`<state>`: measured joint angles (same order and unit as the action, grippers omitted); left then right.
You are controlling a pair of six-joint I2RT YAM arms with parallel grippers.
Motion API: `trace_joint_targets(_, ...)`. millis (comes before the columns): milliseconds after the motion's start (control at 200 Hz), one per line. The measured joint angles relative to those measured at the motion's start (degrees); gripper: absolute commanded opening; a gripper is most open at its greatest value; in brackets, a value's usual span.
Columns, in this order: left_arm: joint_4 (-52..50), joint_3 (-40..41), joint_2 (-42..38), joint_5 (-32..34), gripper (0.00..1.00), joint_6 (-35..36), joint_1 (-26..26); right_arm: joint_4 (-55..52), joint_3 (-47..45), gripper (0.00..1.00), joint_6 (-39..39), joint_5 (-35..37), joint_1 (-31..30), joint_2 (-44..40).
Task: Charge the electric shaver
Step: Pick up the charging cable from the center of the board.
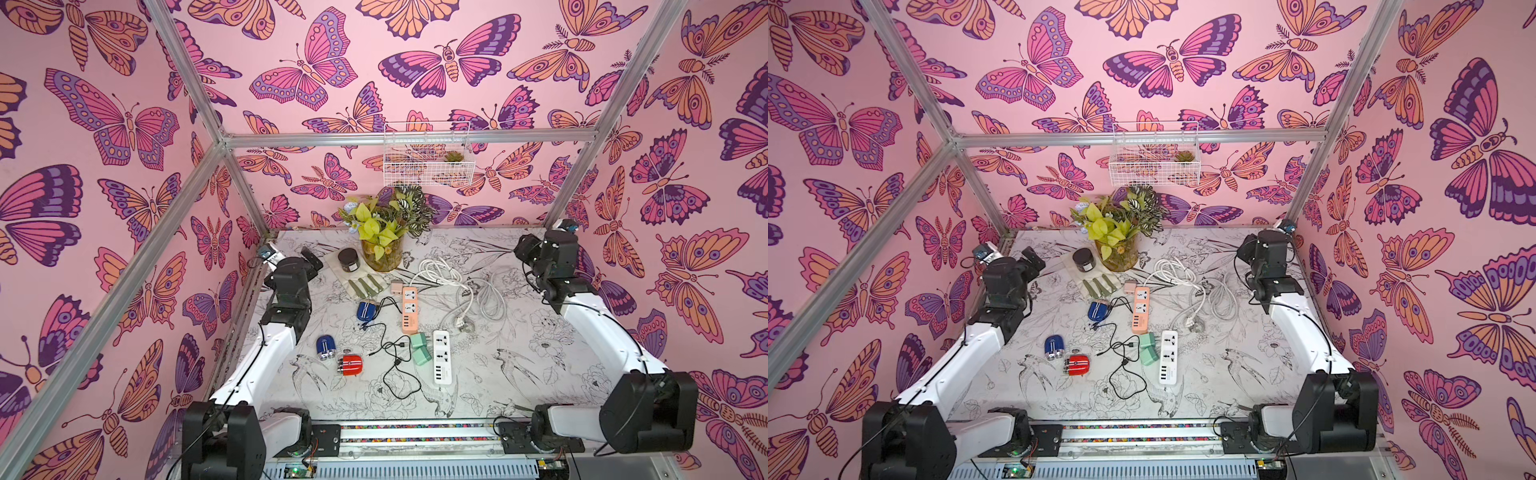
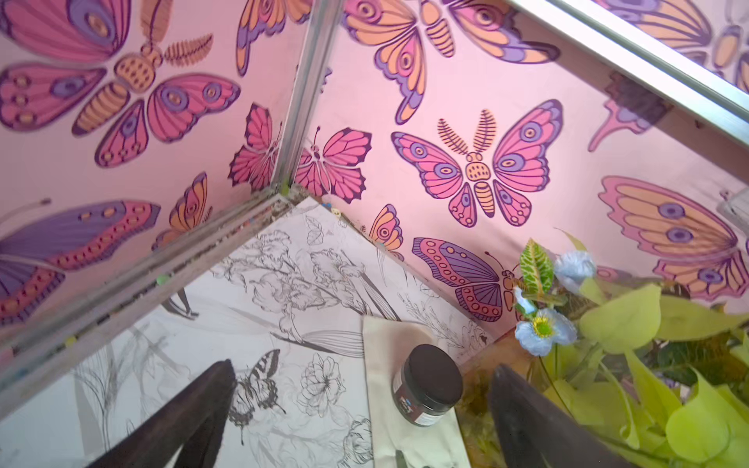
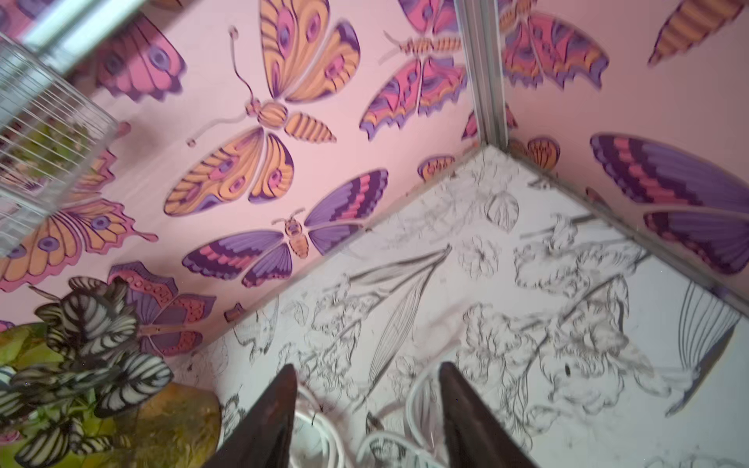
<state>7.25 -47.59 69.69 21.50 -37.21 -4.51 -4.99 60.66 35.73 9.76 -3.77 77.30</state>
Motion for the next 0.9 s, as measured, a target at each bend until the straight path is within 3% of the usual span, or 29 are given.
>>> trace_joint_targets(215,-15.1,-3.1,5.8,-12.9,0.65,-18.2,-5.7,-15.9,4.3,0.53,-1.3,-2.6,-16.8,4.0)
trace_joint_targets(371,-20.6,-2.9,7.0,-22.3,0.57,-31.3,-13.4,-20.7,4.3,0.53,-2.3,-5.8,-22.4,4.0)
trace_joint_targets(636,-24.0,-4.9,13.6,-31.2,0.59,-53.9,-19.0,-22.7,4.3,0.51,-2.5,-9.8,-23.6,5.2)
trace_joint_targets(901,-24.3,-13.7,24.9,-35.5,0.65,-65.8,-20.9,-23.2,4.3,0.50,-2.2,-12.0,-23.6,7.9)
